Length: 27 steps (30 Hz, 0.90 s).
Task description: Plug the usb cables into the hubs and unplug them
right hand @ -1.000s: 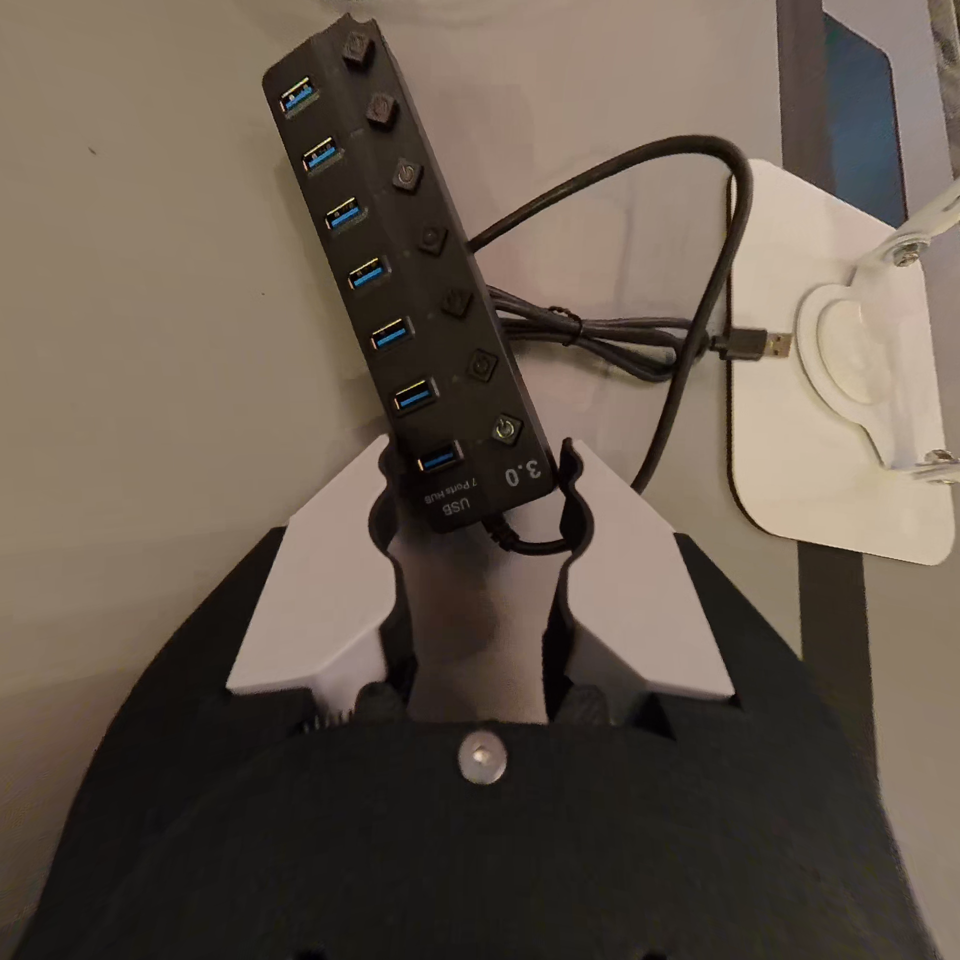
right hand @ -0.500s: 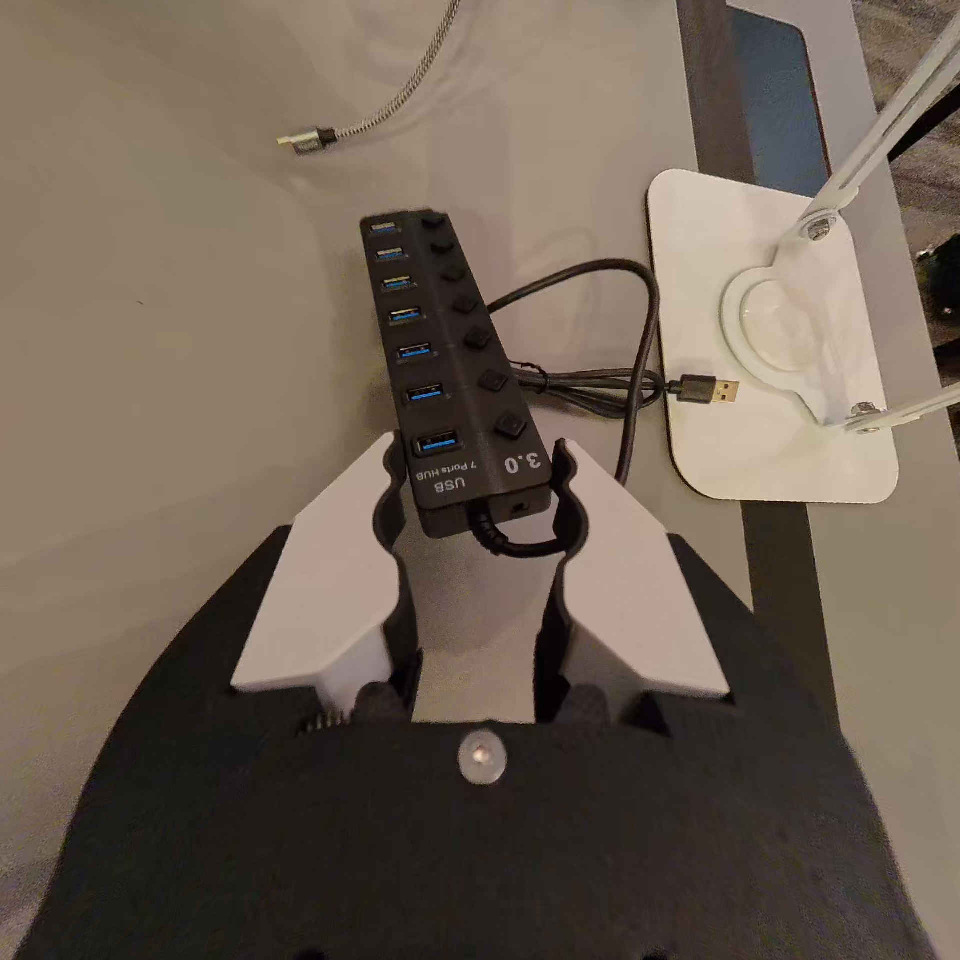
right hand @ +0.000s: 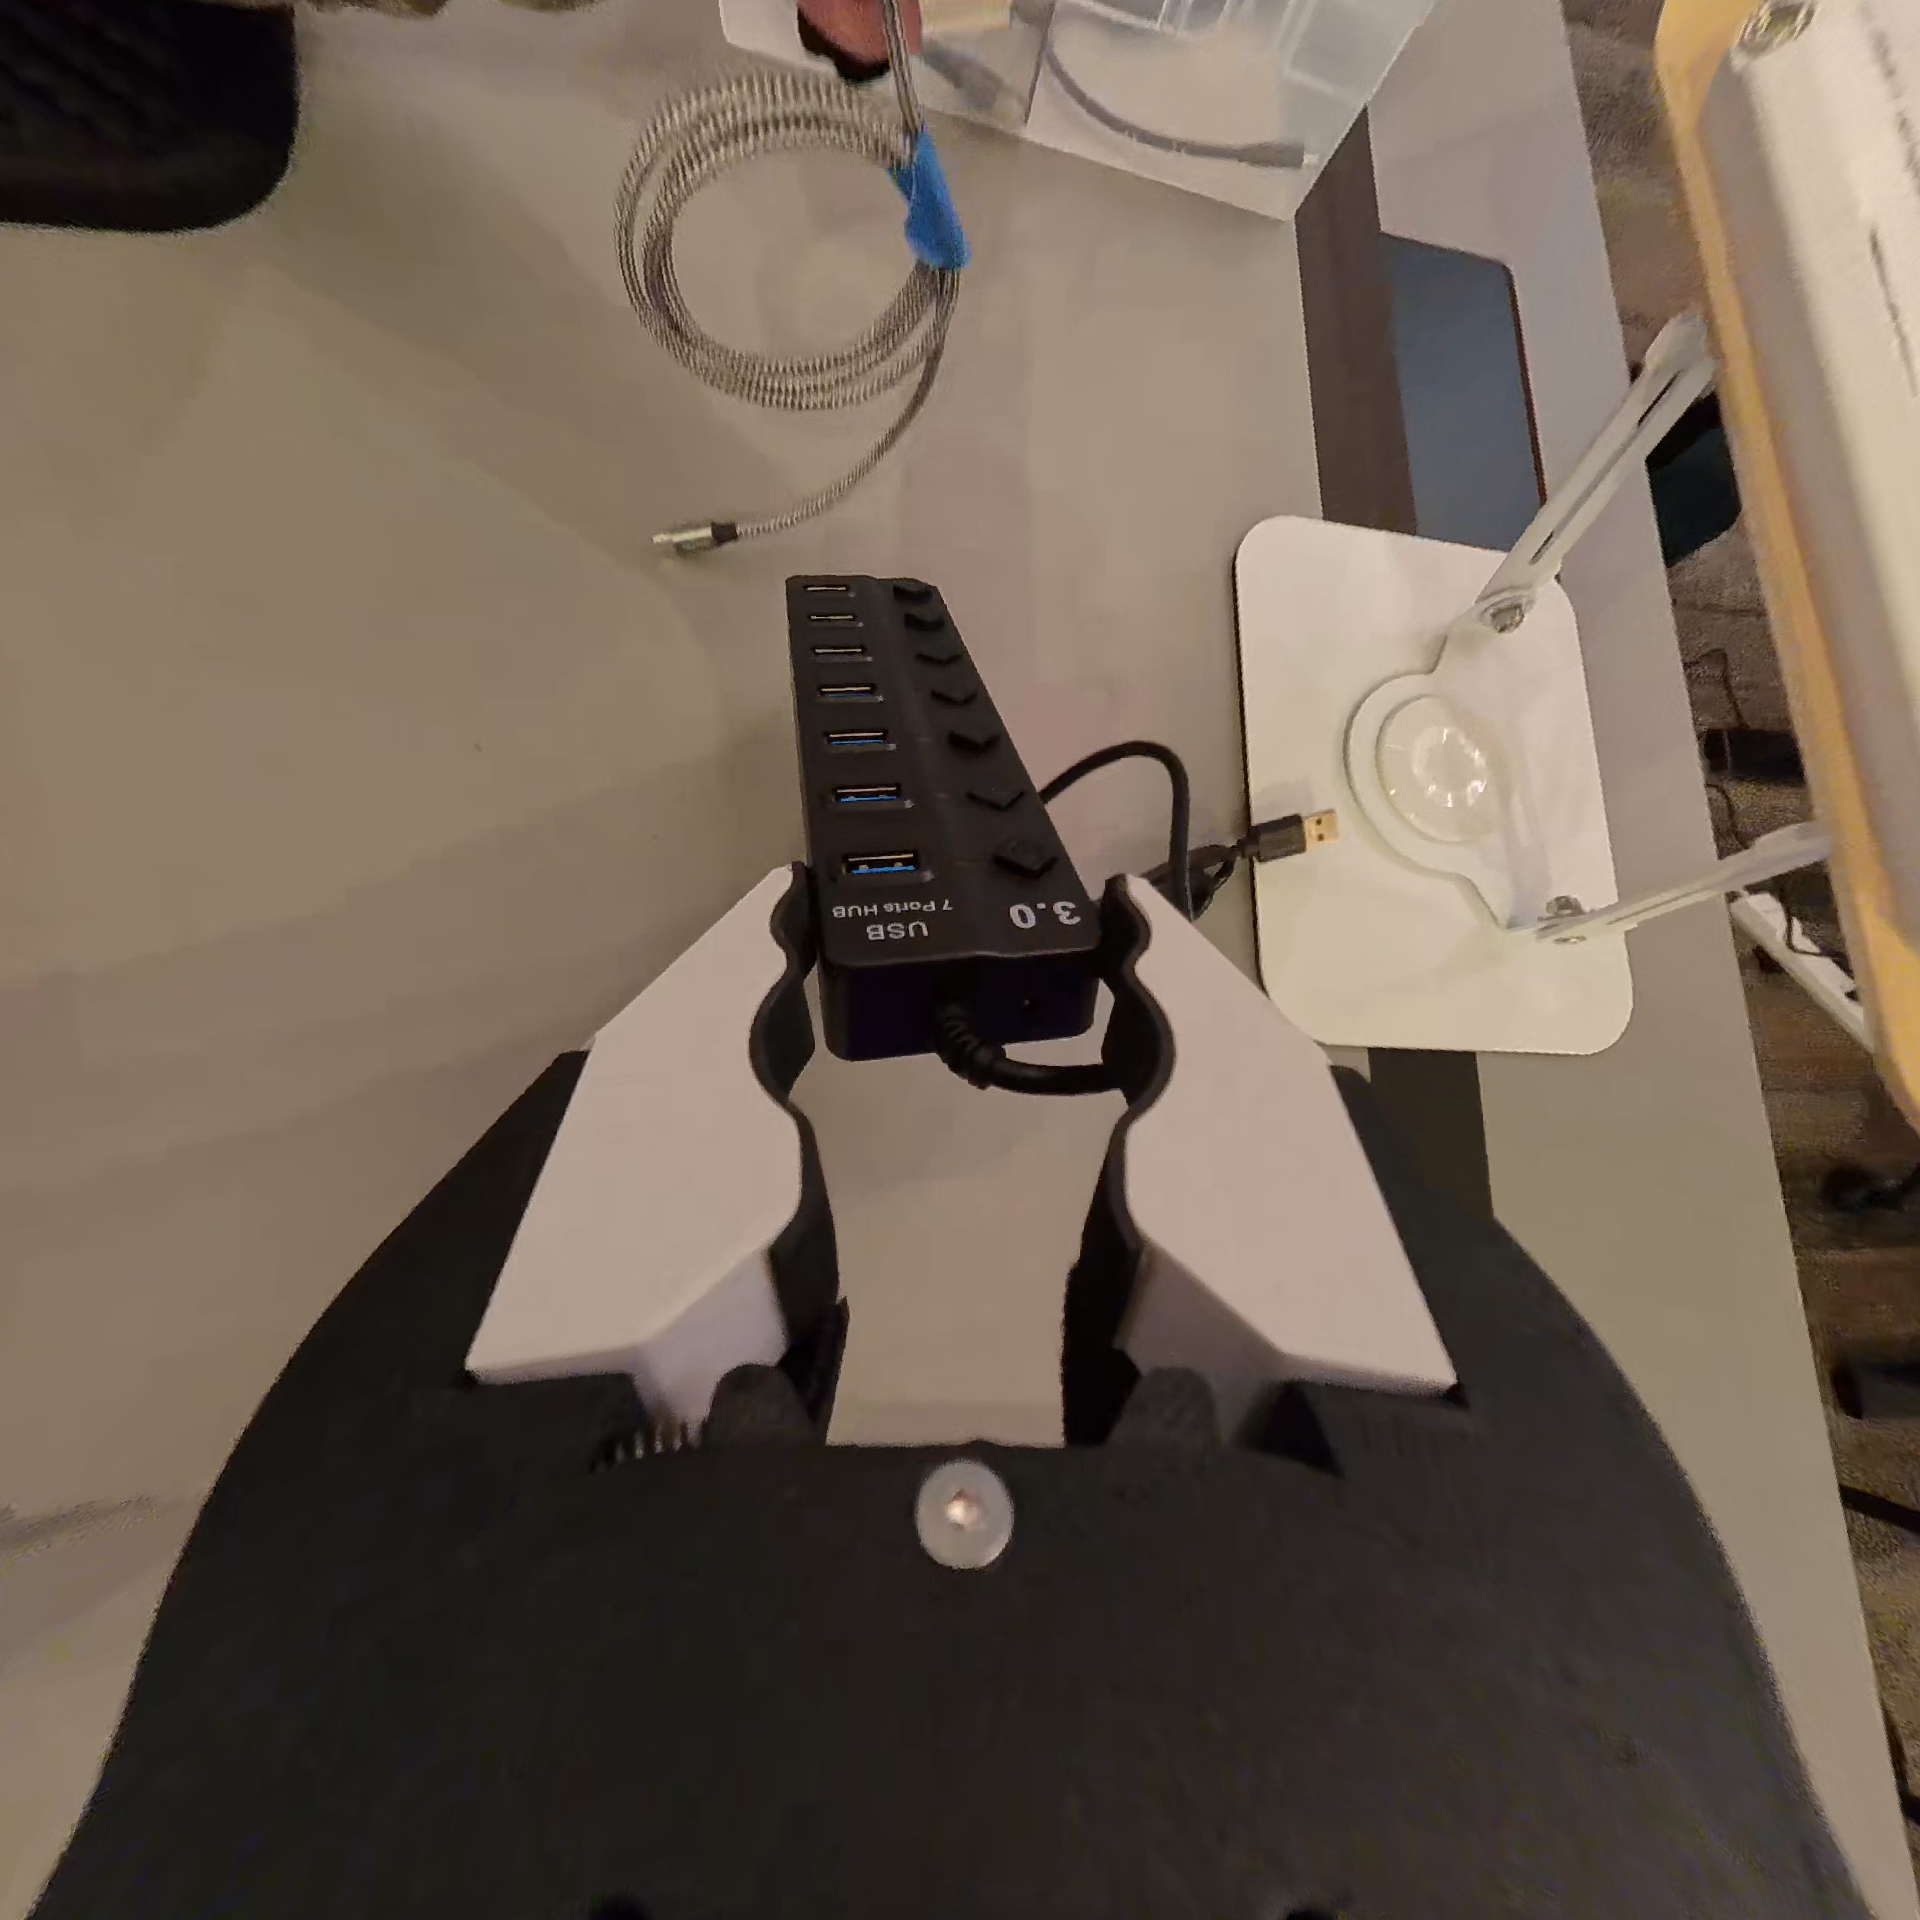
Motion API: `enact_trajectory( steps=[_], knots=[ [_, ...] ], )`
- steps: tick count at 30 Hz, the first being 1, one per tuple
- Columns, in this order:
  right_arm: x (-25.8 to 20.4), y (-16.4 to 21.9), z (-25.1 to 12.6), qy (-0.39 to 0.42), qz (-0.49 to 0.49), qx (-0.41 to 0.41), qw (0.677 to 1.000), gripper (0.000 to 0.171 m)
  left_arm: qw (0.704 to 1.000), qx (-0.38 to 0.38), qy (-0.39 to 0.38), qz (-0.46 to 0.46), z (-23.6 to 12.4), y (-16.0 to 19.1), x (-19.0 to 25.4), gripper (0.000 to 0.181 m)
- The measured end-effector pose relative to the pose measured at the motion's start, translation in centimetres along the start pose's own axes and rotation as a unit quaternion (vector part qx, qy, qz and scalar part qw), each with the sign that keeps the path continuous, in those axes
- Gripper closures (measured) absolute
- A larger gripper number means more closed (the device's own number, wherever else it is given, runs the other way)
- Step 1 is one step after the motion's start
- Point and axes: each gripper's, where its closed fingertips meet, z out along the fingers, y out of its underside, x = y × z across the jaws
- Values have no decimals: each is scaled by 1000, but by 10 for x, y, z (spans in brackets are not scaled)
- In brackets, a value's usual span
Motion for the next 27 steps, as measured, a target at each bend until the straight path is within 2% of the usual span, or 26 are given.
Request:
enact_trajectory(
  steps=[7, 27],
  knots=[
    [-4, -20, -7, 9, -14, 20, 1000, 118, 1000, -4, 8, 2, 3, 0, 6, 167],
    [-4, -47, 9, 26, -56, -41, 997, 118, 999, -41, 10, 0, 22, 4, 19, 167]
  ],
)
